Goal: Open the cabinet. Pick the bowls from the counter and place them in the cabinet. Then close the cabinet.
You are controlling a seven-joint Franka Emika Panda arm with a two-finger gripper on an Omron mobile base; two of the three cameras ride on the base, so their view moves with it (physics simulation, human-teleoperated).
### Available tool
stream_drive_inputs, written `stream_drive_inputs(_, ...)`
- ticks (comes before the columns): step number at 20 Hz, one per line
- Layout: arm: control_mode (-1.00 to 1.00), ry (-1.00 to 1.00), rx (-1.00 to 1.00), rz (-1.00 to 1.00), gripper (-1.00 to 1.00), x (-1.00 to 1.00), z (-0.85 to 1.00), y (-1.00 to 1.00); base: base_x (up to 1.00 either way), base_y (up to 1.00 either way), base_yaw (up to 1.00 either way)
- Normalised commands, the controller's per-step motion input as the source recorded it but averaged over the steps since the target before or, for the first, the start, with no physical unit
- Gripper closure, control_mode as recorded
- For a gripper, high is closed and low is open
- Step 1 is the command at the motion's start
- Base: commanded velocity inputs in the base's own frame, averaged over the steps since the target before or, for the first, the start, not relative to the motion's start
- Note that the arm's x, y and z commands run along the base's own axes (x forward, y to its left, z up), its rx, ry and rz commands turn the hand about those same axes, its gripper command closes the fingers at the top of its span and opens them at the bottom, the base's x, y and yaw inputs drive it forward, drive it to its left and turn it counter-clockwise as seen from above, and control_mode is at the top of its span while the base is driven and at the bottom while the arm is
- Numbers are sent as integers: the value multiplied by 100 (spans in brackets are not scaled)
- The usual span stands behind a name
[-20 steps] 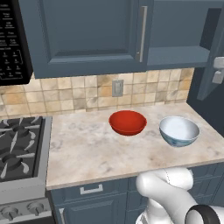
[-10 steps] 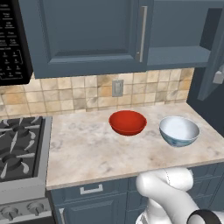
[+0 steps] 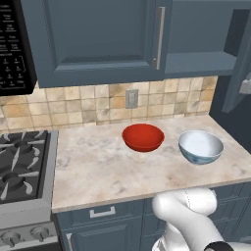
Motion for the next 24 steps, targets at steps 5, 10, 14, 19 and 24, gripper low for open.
stream_drive_inputs(5,-100,13,-13,-20,-100,0,0,90,0,0,0)
stream_drive_inputs(10,-100,5,-9,-20,-100,0,0,61,0,0,0)
stream_drive_inputs(14,-100,2,-13,-20,-100,13,-5,40,0,0,0)
stream_drive_inputs(19,-100,0,-20,-23,-100,58,-27,3,0,0,0)
stream_drive_inputs(24,-100,0,-23,-20,-100,69,-23,0,0,0,0)
